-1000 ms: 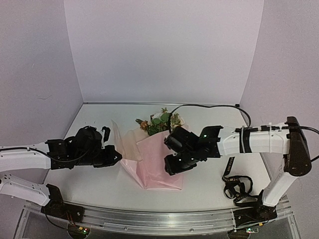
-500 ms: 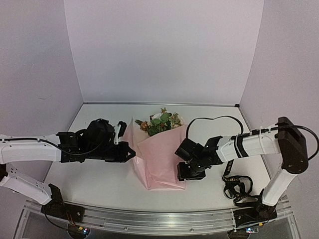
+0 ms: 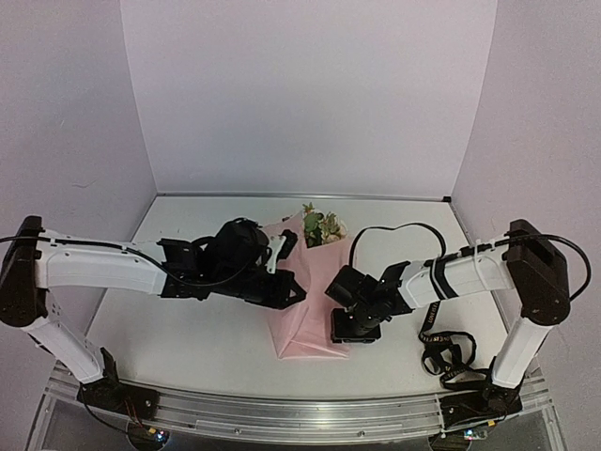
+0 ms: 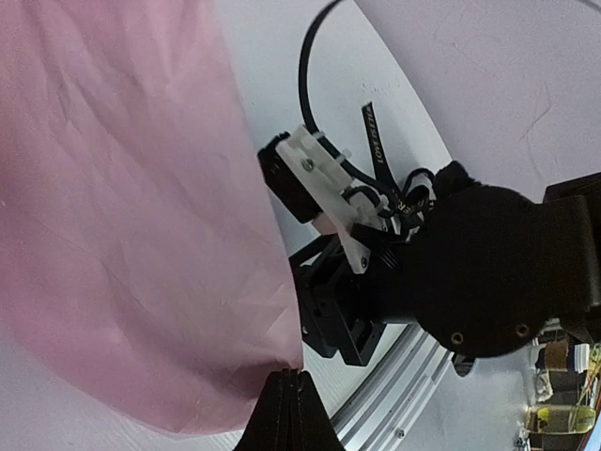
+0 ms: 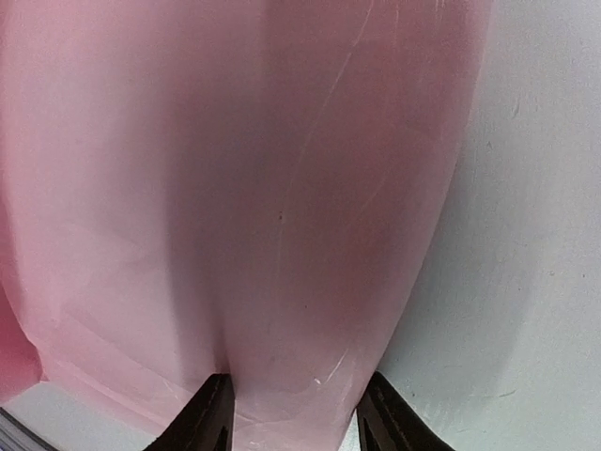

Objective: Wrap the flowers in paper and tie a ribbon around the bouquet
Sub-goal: Fold the 2/3-folded wrapping paper at the center of the board.

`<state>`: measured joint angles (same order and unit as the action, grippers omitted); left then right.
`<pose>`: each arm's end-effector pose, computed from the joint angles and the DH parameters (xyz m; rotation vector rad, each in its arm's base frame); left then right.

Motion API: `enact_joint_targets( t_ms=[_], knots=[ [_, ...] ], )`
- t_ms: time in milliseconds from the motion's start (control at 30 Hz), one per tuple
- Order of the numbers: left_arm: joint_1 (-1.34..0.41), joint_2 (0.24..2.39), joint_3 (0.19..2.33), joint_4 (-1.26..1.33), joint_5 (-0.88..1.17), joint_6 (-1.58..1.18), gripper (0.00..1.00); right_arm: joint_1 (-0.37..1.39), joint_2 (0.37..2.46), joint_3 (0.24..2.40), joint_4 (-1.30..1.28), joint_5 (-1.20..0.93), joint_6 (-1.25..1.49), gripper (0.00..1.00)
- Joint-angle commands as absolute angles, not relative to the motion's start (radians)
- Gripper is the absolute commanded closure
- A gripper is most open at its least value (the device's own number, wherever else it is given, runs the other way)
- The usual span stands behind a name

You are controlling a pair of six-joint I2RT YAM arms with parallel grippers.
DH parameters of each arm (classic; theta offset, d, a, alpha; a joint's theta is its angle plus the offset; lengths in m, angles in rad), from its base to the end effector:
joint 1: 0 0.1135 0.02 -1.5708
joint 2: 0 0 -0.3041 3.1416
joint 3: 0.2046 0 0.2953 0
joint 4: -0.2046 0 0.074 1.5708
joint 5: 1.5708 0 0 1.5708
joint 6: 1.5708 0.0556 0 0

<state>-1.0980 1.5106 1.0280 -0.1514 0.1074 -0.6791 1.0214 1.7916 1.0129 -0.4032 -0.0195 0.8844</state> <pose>0.1722 -0.3498 0.2594 0.5698 2.3628 -1.0365 0.1994 0.3278 0.1299 -0.2036 2.8861 0.4808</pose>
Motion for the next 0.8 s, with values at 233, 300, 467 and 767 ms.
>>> enact_joint_targets(
  t_ms=[233, 300, 467, 767],
  knots=[
    [-1.117, 1.745, 1.204, -0.122, 0.276, -0.559, 1.00, 1.023, 1.704, 0.832, -0.201, 0.065, 0.973, 0.55],
    [-1.117, 1.758, 1.213, -0.126, 0.274, -0.555, 1.00, 1.023, 1.658, 0.792, -0.181, 0.083, 0.976, 0.54],
    [-1.117, 1.784, 1.233, -0.134, 0.254, -0.551, 1.00, 1.019, 1.492, 0.705, -0.179, 0.116, 0.955, 0.51],
    [-1.115, 1.816, 1.257, -0.140, 0.247, -0.548, 1.00, 0.923, 1.263, 0.693, -0.186, 0.013, 0.893, 0.37]
  ],
)
